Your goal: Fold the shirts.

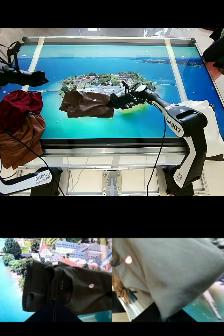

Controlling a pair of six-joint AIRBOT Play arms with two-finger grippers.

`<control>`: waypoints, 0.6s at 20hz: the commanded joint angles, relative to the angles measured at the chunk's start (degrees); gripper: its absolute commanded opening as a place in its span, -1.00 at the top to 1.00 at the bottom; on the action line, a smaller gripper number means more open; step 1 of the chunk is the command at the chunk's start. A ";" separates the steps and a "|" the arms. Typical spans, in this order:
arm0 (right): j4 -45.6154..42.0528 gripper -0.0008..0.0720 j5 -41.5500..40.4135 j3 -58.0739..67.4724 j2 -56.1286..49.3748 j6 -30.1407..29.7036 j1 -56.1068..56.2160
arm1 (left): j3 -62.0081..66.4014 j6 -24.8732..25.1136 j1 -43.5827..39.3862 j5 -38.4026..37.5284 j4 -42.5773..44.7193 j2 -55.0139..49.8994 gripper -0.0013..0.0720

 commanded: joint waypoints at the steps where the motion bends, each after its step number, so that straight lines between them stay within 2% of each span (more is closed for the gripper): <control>1: 3.13 0.94 4.07 5.60 0.63 -1.90 0.35 | -0.02 0.04 0.07 -0.59 -0.50 -0.04 0.93; 4: -3.41 0.94 15.13 15.76 3.43 -0.59 -4.59 | -0.02 0.04 0.07 -1.40 -0.52 -0.04 0.93; 6: -13.66 0.94 21.94 20.81 7.23 5.62 -9.42 | -0.02 0.02 0.07 -1.51 -0.55 -0.04 0.93; 8: -27.50 0.94 27.19 23.17 12.83 10.78 -14.78 | -0.02 0.02 0.07 -1.53 -0.57 -0.04 0.93; 12: -45.03 0.95 37.57 23.32 24.70 12.44 -28.30 | -0.02 0.04 0.07 -1.38 -1.88 -0.07 0.93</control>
